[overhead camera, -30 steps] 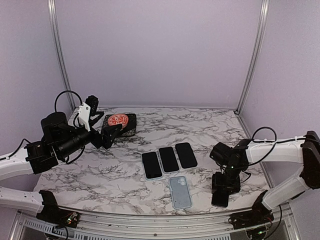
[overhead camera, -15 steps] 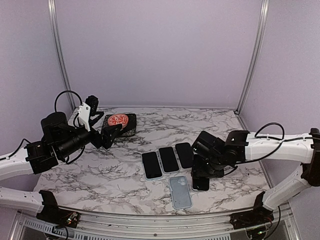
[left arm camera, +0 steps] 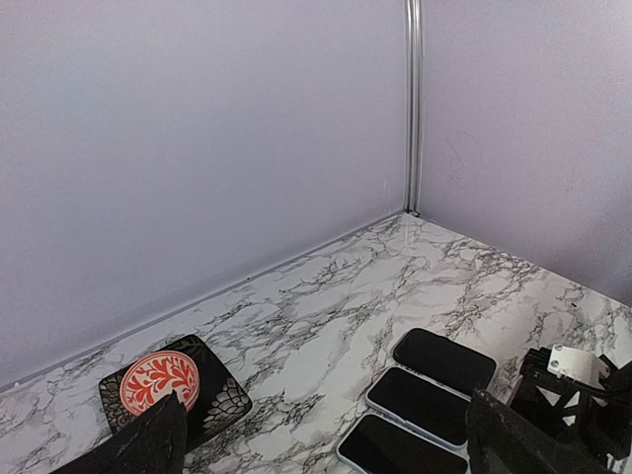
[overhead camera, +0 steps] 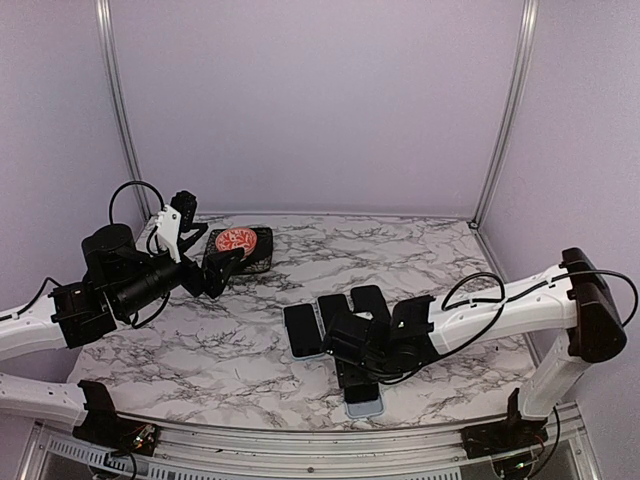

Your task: Put the phone into the phone case

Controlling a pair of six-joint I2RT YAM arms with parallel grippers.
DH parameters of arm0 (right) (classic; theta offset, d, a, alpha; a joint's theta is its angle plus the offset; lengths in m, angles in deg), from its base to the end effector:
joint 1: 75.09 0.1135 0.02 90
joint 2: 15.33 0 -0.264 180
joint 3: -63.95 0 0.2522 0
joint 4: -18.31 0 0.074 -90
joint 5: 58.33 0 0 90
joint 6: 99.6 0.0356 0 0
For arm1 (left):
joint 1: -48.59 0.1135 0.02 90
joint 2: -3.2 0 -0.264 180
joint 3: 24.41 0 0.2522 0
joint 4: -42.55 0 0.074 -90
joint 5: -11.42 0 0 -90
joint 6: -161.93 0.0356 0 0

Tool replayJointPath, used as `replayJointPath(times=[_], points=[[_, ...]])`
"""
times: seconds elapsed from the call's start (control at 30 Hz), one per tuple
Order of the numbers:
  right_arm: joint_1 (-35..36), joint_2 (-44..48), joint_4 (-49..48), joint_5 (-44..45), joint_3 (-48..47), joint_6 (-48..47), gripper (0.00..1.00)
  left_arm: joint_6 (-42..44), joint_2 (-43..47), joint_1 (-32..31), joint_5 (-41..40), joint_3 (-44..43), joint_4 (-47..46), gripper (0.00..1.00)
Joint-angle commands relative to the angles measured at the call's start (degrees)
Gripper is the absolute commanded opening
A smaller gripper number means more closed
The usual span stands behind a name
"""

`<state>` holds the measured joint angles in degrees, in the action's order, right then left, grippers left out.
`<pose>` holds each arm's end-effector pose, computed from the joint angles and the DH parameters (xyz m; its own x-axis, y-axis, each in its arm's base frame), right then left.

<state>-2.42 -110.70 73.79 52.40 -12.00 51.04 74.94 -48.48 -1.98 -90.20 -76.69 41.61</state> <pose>0.1045 0.2927 0.1889 -0.8952 -0.1324 -0.4256 -0.1736 0.9830 0.0595 0.1436 -0.1633 0.3262 0.0501 0.0201 -0.9985 0.6269 0.7777 0.0471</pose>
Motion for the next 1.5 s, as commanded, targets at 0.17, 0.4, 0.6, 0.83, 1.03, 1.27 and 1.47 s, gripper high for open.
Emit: replayJointPath(times=[0.17,0.4,0.6,0.83,1.03,1.27,1.47], points=[[1.19,-0.45,-2.66,-2.91,1.37,0.74,0.45,0.07,0.17,0.09,-0.2,-1.09,0.28,0.99],[1.47,-1.5,1.86,-5.21,-0.53,-2.25,0.44,0.25,0.18,0.12,-0.27,-1.01,0.28,0.99],[1.9,-1.83,0.34,-7.79,1.05,-1.63,0.43,0.33,-0.01,0.12,-0.41,-0.98,0.28,0.99],[2.22,-2.45,0.83,-10.04,1.14,1.33,0.42,0.41,-0.09,0.06,-0.41,-0.92,0.28,0.99],[2.67,-3.26,8.06,-4.79,-4.35,2.91,0.42,0.51,-0.09,0.12,-0.51,-0.94,0.28,0.99],[6.54,-0.9,5.36,0.09,-3.68,8.21,0.39,0.59,-0.15,0.12,-0.45,-0.85,0.28,0.99],[7.58,-2.88,6.81,0.35,-4.62,9.54,0.39,0.6,-0.17,0.12,-0.14,-0.94,0.28,0.99]])
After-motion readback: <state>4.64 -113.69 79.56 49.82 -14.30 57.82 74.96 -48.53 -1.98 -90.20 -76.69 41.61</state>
